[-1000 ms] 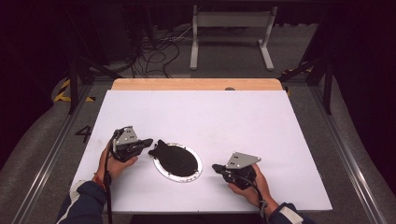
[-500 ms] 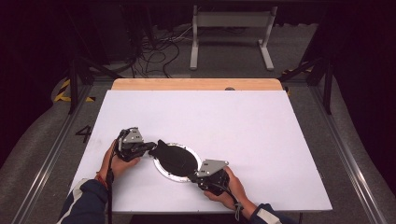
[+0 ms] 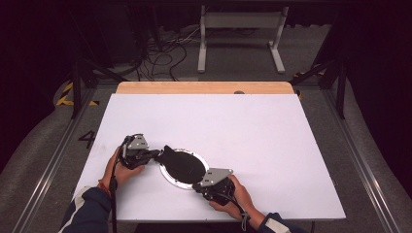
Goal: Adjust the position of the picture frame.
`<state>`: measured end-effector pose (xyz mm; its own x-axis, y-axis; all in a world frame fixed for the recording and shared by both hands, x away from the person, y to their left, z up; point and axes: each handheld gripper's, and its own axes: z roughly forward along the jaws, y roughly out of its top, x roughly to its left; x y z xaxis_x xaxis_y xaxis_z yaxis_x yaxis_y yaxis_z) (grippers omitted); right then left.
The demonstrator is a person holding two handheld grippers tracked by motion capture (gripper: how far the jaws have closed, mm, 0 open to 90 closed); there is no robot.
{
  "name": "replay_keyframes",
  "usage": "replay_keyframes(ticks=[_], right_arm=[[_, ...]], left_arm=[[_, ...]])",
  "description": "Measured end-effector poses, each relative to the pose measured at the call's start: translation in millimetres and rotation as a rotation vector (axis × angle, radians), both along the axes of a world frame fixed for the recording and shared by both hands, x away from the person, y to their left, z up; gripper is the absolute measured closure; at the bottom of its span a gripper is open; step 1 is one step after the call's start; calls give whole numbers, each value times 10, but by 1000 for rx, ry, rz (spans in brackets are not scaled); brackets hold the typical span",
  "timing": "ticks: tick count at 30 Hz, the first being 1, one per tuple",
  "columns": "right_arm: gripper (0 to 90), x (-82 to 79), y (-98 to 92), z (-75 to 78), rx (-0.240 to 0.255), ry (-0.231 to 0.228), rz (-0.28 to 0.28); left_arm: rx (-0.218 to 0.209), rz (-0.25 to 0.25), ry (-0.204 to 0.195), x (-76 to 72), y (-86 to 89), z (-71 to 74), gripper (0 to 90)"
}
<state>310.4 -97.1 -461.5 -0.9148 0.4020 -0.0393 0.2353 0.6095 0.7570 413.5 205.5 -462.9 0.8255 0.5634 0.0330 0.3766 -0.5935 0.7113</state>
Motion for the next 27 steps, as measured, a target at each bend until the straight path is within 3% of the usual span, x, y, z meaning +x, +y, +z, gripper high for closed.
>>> replay_keyframes(ticks=[8, 11, 21, 27], right_arm=[[900, -8, 27, -34, -12, 1, -3], [900, -19, 26, -31, -23, -12, -1], [900, 80, -187, -22, -20, -4, -64], [900, 126, -285, -19, -18, -5, -85]], left_arm=[[-4, 7, 5, -6, -7, 0, 900], [-2, -20, 9, -22, -10, 4, 900], [-10, -91, 33, -145, -100, 2, 900], [-14, -104, 40, -178, -109, 4, 900]])
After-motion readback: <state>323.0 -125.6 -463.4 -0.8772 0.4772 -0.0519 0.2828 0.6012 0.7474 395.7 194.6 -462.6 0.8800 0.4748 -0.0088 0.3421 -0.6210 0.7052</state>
